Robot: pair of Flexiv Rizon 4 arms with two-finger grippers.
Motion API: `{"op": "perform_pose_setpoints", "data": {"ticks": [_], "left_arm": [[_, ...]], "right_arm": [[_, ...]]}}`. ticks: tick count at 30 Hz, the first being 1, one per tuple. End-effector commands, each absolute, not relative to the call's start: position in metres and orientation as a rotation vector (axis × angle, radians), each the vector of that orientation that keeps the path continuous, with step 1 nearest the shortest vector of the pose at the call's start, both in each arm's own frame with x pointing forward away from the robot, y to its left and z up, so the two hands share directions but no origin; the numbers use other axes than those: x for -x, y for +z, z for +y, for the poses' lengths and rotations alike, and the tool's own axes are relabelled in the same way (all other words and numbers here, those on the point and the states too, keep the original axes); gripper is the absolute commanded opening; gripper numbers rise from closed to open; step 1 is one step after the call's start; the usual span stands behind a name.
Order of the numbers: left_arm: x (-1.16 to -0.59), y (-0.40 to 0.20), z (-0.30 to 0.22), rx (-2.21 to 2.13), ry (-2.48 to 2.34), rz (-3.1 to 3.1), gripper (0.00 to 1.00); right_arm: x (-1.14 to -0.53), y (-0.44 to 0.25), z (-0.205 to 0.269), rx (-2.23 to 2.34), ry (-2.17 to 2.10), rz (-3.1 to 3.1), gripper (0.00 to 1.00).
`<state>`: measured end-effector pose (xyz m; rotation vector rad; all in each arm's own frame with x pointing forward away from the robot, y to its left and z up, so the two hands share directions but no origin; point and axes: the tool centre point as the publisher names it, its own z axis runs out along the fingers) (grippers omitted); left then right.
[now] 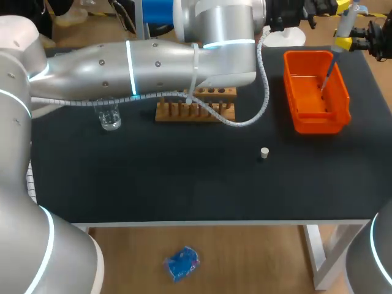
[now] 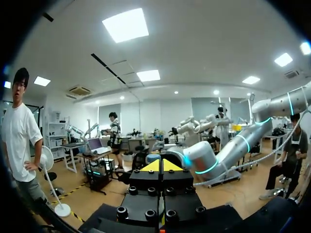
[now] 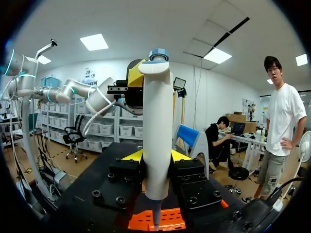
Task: Invert the test tube, pick up the pipette, mount the tip to pipette, aspirate from beaker and dispense into the tube, eject the tip, return the pipette, and cap with the stopper.
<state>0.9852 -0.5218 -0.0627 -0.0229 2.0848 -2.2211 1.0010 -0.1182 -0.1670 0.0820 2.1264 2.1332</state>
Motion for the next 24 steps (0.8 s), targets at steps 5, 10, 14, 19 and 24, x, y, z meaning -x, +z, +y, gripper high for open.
{"op": "perform_pose_setpoints", "data": {"ticks": [5,10,14,19,24], "left_arm": [[-0.9861,-0.0681,-0.5292,0.023,-2.253,2.052,0.00],[-0.9885,-0.0703,-0.5293,0.028,-2.235,2.069,0.00],[-0.9909,-0.0694,-0.5267,0.035,-2.221,2.070,0.00],[-0.9923,-0.0692,-0.5260,0.039,-2.210,2.076,0.00],[-0.9927,-0.0743,-0.5275,0.046,-2.213,2.090,0.00]], "right_arm": [[-1.0022,-0.1673,-0.1195,-0.077,2.136,2.129,0.00],[-1.0022,-0.1673,-0.1195,-0.077,2.136,2.129,0.00],[-1.0022,-0.1673,-0.1195,-0.077,2.136,2.129,0.00],[-1.0022,-0.1673,-0.1195,-0.077,2.136,2.129,0.00],[-1.0022,-0.1673,-0.1195,-0.077,2.136,2.129,0.00]]}}
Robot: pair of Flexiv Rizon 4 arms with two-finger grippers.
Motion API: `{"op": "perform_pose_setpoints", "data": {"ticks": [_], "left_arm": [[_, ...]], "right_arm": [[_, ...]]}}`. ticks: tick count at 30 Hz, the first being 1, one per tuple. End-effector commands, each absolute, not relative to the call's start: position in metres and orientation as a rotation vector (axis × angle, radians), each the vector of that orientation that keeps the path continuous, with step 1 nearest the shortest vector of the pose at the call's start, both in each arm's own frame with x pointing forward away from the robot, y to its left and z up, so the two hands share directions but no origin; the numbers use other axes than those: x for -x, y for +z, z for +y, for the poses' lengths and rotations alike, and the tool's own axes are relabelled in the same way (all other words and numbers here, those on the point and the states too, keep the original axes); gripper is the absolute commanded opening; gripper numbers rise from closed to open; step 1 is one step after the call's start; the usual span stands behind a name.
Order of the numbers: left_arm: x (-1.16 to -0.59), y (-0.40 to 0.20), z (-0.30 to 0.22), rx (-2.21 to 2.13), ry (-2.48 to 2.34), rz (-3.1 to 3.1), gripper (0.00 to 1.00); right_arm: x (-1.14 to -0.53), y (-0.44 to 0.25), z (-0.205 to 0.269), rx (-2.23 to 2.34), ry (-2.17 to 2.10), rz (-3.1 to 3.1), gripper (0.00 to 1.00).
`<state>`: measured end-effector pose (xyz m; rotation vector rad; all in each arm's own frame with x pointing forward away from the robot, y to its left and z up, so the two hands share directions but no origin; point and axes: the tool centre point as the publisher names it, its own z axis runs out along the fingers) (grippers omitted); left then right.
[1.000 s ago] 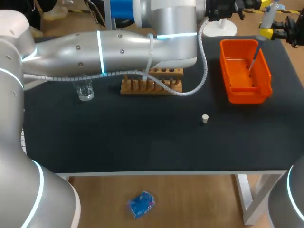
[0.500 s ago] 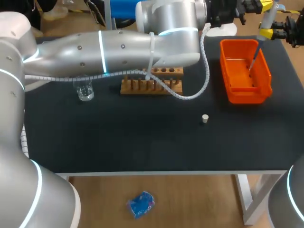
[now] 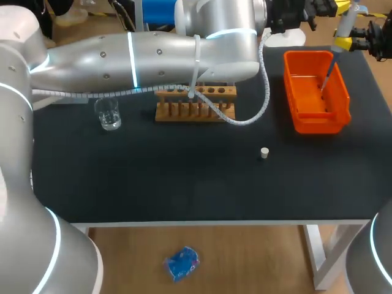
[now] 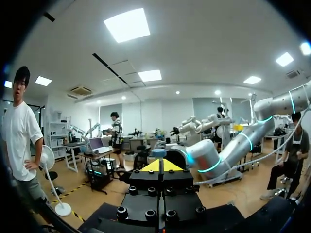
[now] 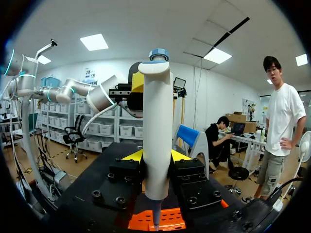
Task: Invert the test tube, pick up the pipette, mount the tip to pipette, aspirate from beaker and dispense into the tube, eject the tip, return the pipette, and cap with the stopper.
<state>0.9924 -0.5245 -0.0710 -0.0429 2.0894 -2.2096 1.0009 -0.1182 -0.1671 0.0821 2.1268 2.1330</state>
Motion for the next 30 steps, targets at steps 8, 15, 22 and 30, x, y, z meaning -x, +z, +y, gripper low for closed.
{"op": "perform_pose_setpoints", "data": {"ticks": [8,15,22,30], "left_arm": [[-0.993,-0.079,-0.528,0.062,-2.202,2.112,0.00],[-0.994,-0.082,-0.527,0.070,-2.185,2.128,0.00],[-0.994,-0.085,-0.527,0.080,-2.170,2.139,0.00],[-0.995,-0.090,-0.527,0.091,-2.175,2.140,0.00]], "right_arm": [[-1.002,-0.167,-0.119,-0.077,2.136,2.129,0.00],[-1.002,-0.167,-0.119,-0.077,2.136,2.129,0.00],[-1.002,-0.167,-0.119,-0.077,2.136,2.129,0.00],[-1.002,-0.167,-0.119,-0.077,2.136,2.129,0.00]]}}
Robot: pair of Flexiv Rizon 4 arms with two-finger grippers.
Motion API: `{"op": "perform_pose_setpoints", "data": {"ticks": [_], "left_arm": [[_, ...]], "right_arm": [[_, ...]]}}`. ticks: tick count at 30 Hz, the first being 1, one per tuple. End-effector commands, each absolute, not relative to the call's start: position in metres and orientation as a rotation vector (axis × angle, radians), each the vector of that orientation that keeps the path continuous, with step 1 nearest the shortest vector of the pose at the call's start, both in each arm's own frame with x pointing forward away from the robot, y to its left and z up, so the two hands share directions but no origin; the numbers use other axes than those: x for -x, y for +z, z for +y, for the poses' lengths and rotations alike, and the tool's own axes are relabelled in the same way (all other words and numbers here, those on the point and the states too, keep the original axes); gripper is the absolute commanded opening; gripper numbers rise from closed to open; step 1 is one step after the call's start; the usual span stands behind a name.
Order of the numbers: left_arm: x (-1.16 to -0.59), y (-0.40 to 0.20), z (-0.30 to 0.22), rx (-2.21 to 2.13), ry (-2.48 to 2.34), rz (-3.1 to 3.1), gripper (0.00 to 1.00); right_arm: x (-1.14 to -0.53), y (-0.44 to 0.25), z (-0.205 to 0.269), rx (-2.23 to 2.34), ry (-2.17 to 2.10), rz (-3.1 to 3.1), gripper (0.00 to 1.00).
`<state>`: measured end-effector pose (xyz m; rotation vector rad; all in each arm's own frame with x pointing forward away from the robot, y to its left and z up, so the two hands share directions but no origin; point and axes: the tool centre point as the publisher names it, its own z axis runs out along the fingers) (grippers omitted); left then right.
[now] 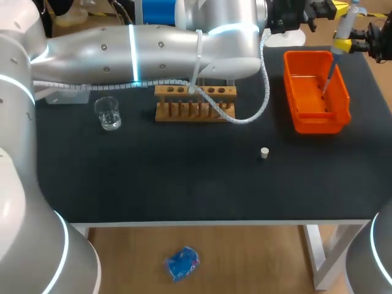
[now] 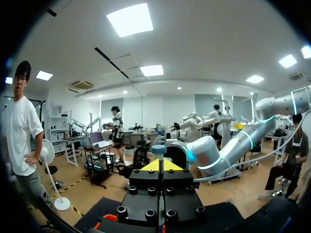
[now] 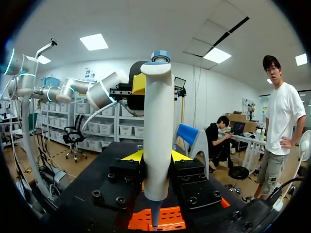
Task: Invert the test tube, pick up the pipette, mount the tip to pipette, aspirate from beaker and dispense into the tube, eject the tip, return the pipette, and cap with the stopper.
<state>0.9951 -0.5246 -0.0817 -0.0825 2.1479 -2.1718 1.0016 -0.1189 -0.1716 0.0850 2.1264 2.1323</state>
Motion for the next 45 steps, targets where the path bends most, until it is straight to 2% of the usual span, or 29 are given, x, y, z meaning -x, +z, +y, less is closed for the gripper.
{"op": "perform_pose_setpoints", "data": {"ticks": [1,36,45], "left_arm": [[-0.995,-0.090,-0.528,0.092,-2.177,2.141,0.00],[-1.000,-0.113,-0.536,0.133,-2.179,2.184,0.00],[-1.000,-0.102,-0.532,0.115,-2.169,2.168,0.00]], "right_arm": [[-1.002,-0.167,-0.119,-0.077,2.136,2.129,0.00],[-1.002,-0.167,-0.119,-0.077,2.136,2.129,0.00],[-1.002,-0.167,-0.119,-0.077,2.136,2.129,0.00]]}}
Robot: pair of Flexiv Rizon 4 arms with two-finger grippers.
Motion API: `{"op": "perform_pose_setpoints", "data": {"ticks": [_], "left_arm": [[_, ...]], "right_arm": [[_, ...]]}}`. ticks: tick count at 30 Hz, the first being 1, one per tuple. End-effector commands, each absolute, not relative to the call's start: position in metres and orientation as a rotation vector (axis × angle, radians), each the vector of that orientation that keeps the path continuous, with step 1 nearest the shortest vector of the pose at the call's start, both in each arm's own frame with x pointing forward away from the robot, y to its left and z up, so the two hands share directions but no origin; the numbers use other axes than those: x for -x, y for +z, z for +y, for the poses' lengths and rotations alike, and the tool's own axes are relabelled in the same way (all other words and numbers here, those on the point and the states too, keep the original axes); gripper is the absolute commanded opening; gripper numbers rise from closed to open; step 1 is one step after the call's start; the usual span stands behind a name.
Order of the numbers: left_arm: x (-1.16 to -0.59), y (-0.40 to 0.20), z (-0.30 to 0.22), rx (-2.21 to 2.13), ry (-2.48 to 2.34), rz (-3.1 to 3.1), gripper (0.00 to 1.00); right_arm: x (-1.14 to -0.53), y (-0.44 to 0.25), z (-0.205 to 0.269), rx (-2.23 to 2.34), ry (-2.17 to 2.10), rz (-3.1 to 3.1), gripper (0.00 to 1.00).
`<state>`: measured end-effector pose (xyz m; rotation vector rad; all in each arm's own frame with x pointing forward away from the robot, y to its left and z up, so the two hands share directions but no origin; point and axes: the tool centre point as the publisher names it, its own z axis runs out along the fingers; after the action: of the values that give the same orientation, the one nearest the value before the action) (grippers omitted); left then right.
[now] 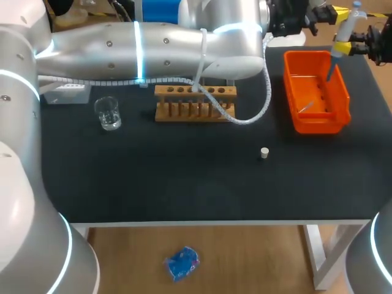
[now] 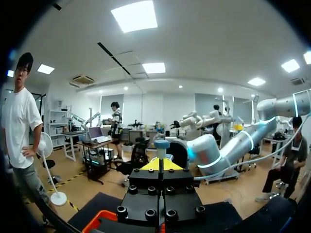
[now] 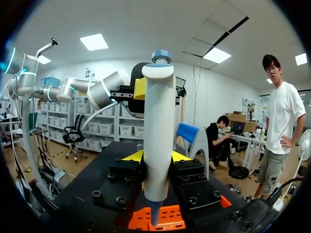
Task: Invert the test tube, pick up the pipette, mount the tip to pipette, aspirate from beaker and dispense into the tube, eject the tip, return the pipette, and cap with the stopper.
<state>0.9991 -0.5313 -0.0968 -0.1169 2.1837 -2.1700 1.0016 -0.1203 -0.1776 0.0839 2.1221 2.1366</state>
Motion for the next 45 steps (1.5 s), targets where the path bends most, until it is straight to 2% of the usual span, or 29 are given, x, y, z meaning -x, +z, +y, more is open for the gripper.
{"op": "perform_pose_setpoints", "data": {"ticks": [1,25,27,28,29,45], "left_arm": [[-1.000,-0.100,-0.531,0.110,-2.169,2.161,0.00],[-0.995,-0.049,-0.495,0.035,-2.114,2.110,0.00],[-0.993,-0.047,-0.487,0.042,-2.116,2.111,0.23],[-0.992,-0.047,-0.483,0.043,-2.117,2.114,0.44],[-0.990,-0.046,-0.478,0.043,-2.119,2.115,0.98],[-0.943,-0.053,-0.385,0.140,-2.037,2.221,1.00]], "right_arm": [[-1.002,-0.167,-0.119,-0.077,2.136,2.129,0.00],[-1.002,-0.167,-0.119,-0.077,2.136,2.129,0.00],[-1.002,-0.167,-0.119,-0.077,2.136,2.129,0.00],[-1.002,-0.167,-0.119,-0.077,2.136,2.129,0.00],[-1.002,-0.167,-0.119,-0.077,2.136,2.129,0.00],[-1.002,-0.167,-0.119,-0.077,2.136,2.129,0.00]]}}
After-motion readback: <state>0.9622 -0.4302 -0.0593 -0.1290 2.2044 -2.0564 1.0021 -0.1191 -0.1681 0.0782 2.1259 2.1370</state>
